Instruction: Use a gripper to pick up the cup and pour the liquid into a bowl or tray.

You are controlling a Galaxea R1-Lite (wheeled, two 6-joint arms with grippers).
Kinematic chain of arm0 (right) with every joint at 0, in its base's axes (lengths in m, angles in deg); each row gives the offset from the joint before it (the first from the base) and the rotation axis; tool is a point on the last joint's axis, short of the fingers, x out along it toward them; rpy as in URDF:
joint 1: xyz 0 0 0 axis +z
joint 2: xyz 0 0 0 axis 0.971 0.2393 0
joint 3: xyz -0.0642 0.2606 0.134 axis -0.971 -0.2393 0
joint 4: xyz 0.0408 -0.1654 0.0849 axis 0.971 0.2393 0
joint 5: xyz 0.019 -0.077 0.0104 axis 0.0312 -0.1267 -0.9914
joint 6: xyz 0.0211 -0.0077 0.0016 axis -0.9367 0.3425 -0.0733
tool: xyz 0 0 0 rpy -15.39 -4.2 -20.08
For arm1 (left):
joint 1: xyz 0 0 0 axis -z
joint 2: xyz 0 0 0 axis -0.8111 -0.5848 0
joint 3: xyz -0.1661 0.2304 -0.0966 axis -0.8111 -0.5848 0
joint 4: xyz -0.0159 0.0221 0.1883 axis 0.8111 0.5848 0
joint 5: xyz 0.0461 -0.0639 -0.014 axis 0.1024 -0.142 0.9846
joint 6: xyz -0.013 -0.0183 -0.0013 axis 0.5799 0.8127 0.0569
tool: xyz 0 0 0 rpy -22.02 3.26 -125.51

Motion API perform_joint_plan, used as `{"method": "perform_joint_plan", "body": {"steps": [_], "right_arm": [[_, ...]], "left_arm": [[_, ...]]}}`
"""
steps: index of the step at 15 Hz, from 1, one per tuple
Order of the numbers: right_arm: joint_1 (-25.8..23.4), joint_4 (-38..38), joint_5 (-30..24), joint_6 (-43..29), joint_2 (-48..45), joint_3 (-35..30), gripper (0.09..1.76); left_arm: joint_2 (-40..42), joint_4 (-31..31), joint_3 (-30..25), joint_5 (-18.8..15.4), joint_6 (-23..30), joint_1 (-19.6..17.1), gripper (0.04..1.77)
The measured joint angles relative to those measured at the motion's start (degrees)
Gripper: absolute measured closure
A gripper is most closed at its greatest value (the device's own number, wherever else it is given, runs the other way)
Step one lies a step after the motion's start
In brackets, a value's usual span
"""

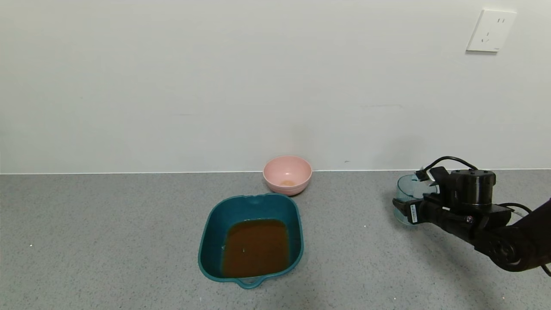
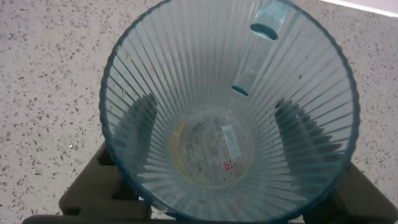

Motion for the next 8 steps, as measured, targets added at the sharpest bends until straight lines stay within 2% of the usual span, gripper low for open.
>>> {"method": "perform_joint_plan", "body": {"steps": [8], "right_arm": [[0.0,-0.1,0.0,0.0,1.0,0.2,0.49]], "left_arm": [[0.0,0.0,0.0,0.0,0.0,0.0,0.09]]}}
